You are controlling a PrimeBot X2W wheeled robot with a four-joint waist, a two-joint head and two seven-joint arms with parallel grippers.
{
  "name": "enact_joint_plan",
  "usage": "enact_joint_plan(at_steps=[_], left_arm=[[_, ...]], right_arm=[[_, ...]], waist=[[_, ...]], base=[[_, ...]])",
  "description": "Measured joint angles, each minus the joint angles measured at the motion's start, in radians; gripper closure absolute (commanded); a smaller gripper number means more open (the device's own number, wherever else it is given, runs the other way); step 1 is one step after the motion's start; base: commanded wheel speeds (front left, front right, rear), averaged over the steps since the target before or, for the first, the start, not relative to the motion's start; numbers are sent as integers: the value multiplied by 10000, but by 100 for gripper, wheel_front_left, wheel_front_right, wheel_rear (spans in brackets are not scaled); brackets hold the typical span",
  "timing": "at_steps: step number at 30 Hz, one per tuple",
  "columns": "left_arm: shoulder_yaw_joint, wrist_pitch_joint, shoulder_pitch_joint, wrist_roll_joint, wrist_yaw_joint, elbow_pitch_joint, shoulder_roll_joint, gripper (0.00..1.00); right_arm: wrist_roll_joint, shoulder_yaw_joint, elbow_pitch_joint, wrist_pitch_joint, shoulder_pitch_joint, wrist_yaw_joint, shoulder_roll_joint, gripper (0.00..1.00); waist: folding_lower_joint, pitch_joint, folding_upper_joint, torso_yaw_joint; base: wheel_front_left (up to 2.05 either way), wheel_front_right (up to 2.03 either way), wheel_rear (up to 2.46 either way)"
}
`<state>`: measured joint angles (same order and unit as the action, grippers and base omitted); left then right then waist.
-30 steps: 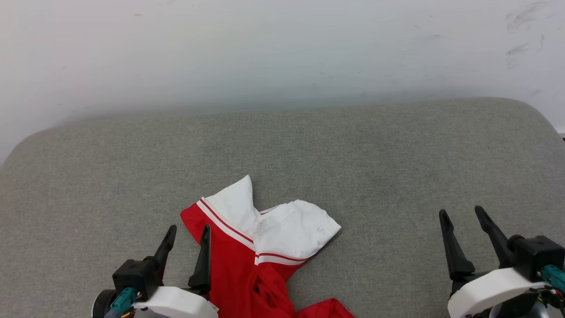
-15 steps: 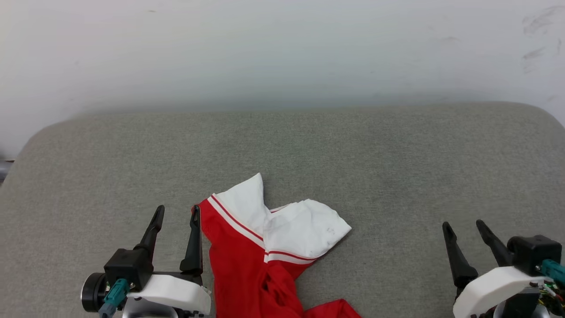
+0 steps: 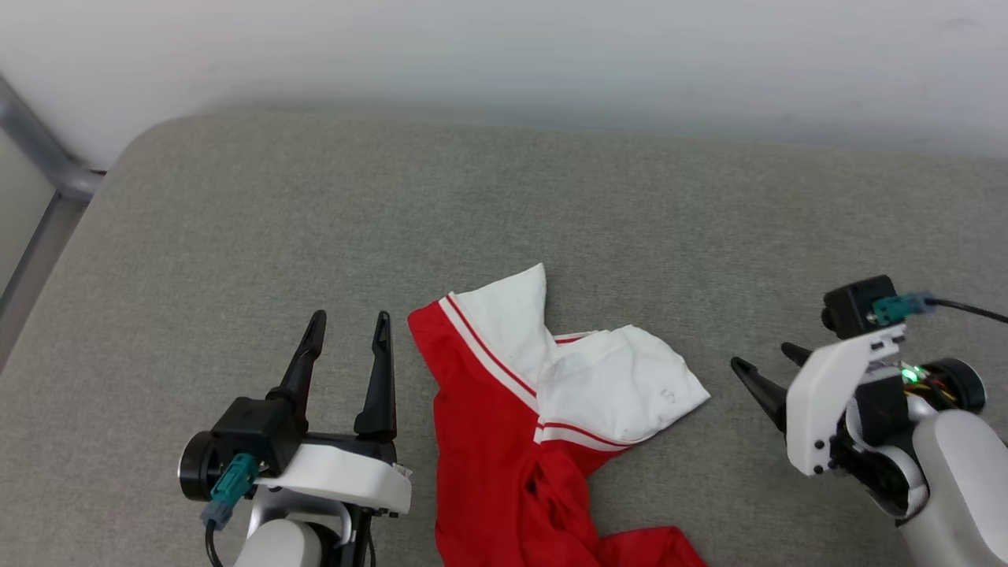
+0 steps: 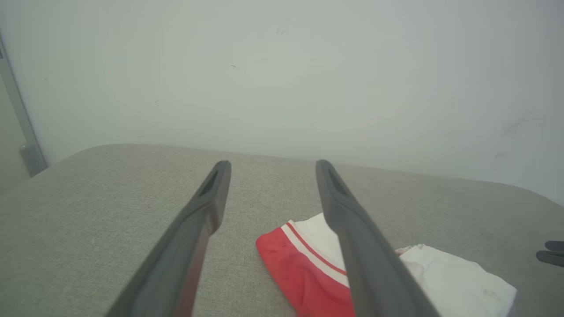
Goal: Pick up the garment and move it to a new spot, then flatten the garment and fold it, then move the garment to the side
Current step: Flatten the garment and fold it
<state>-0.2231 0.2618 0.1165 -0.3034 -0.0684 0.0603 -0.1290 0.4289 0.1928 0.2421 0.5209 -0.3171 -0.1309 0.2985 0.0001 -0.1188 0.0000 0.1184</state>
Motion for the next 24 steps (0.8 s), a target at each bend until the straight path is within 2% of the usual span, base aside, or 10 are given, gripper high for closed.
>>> enact_joint_plan(at_steps=[4,10,19,21,22,24], left_arm=[[63,12,233,104,159,2,219,0],[244,12,417,207,355,21,477,0],[399,12,509,276,543,184,704,0],[426,12,514,272,594,224,723,0],[437,12,514,272,598,236,738,0],[472,12,515,267,610,276,750,0]], right_arm=[[606,1331,589,848,-1234,0,477,0],[1277,3266,1544,1237,-2811,0,874,0],[2270,5605,3216,2197,-4128,0,1266,0],[2548,5908,3386,2276,-4295,2,1290,62],[2640,6054,3434,2274,-4378,2,1304,100],[2830,6270,3484,2023,-4473,0,1312,100]], waist=[[0,-390,0,418],[0,-928,0,918],[0,-1360,0,1301],[0,-1382,0,1323],[0,-1379,0,1323],[0,-1348,0,1314]], base=[[0,0,0],[0,0,0],[0,0,0],[0,0,0],[0,0,0],[0,0,0]])
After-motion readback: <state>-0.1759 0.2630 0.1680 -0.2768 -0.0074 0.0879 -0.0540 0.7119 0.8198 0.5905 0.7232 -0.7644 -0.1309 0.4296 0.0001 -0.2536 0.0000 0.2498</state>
